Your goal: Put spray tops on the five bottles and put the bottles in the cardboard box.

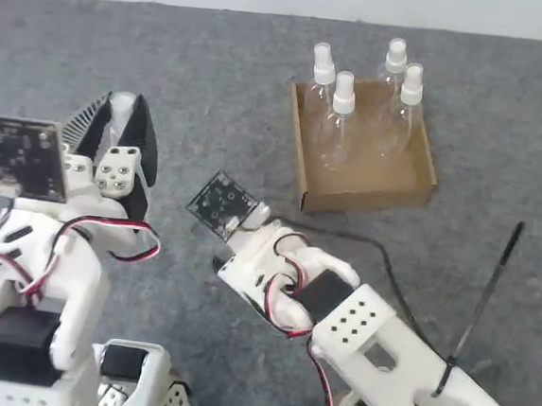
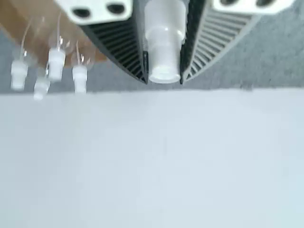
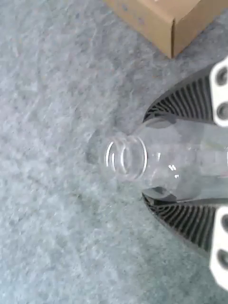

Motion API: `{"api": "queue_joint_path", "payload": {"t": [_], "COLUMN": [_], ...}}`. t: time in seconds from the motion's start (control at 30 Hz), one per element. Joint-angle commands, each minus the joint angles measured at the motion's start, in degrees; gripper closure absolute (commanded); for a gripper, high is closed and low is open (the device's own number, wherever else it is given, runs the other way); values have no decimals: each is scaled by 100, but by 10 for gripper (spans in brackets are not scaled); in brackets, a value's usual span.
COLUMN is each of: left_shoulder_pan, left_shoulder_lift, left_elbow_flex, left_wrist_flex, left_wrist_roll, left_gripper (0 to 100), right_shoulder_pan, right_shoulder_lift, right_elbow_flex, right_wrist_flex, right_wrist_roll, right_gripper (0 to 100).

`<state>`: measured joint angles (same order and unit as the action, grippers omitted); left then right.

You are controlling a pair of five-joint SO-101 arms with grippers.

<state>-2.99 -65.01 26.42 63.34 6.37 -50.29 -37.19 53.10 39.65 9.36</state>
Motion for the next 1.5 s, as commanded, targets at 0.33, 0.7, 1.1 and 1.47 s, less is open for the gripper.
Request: {"api": "queue_joint_path", "payload": {"t": [0.33,0.7,1.1,1.47], "left_shoulder_pan": [114,571,615,633], "left_shoulder_lift": [-88,-88,-132,-132], "left_elbow_flex": [1007,1719,2308,2290], "left_wrist_flex": [-1591,-2084,-1960,-1767], "left_wrist_roll": [1213,1213,1213,1187], "left_gripper": [990,990,990,990], "right_shoulder_pan": [-180,-189,-163,233], "right_shoulder_lift": [-330,-330,-330,-321], "right_elbow_flex": [1240,1503,1644,2040], "right_wrist_flex": [-2624,-3099,-3081,-4400], "right_wrist_roll": [-132,-132,-70,-1433], "right_gripper": [992,992,992,992]}}
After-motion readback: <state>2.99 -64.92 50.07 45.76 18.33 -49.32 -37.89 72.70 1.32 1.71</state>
